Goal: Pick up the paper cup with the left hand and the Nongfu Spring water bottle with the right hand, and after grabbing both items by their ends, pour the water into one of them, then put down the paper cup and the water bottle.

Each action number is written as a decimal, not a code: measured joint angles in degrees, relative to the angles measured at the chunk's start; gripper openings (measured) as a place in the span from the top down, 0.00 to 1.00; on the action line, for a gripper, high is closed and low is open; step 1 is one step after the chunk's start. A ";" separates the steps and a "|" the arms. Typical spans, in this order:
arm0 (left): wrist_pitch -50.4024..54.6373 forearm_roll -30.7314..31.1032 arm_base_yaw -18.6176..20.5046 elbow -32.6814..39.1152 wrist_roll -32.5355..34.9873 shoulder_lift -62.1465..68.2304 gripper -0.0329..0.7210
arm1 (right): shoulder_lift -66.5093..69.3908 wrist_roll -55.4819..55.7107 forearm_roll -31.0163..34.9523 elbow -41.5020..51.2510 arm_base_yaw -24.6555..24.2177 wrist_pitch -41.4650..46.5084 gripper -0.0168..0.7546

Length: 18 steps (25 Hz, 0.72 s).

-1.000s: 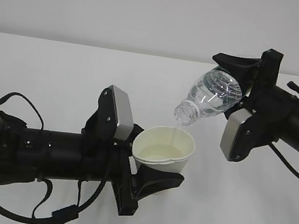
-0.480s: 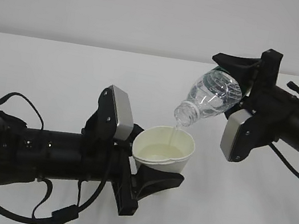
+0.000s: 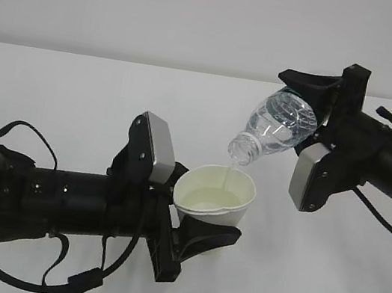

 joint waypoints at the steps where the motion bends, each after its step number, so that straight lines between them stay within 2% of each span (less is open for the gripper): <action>1: 0.00 0.00 0.00 0.00 0.00 0.00 0.35 | 0.00 -0.02 0.00 0.00 0.00 0.00 0.38; 18: 0.04 0.00 0.00 0.00 0.00 0.00 0.35 | 0.00 -0.22 0.00 -0.12 0.00 0.00 0.38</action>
